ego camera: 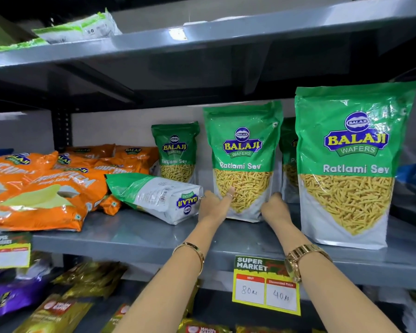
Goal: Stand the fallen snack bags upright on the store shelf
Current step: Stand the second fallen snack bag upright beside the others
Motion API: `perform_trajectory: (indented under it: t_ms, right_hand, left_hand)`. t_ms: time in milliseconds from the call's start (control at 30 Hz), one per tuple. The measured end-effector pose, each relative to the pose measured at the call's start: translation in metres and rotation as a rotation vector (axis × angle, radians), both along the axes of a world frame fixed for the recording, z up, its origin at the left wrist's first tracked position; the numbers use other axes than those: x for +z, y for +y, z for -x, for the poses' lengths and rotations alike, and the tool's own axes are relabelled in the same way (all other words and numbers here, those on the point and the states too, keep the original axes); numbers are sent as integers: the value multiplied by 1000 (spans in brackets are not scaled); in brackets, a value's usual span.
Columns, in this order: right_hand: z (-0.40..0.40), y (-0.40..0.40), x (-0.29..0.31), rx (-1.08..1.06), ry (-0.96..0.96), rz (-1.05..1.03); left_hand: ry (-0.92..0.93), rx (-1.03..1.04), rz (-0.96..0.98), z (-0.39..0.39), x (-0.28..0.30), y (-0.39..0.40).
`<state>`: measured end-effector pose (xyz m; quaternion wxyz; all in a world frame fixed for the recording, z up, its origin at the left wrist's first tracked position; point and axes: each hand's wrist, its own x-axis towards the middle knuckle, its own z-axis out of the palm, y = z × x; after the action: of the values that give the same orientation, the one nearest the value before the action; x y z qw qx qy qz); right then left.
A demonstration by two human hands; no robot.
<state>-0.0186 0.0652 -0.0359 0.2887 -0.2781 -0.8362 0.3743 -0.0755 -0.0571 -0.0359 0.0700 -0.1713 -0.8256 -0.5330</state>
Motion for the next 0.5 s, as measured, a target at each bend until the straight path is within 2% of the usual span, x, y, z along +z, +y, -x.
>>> perform_trajectory:
  t_ms: [100, 200, 367, 500]
  right_hand:
    - [3, 4, 0, -18, 38, 51]
    - [4, 4, -2, 28, 5, -1]
    - [6, 7, -6, 84, -20, 3]
    - [1, 9, -6, 127, -5, 51]
  left_hand:
    - [-95, -65, -81, -1, 1, 0]
    - [-121, -113, -109, 1, 1, -4]
    - [-152, -149, 88, 1, 0, -10]
    - [-93, -145, 119, -7, -3, -15]
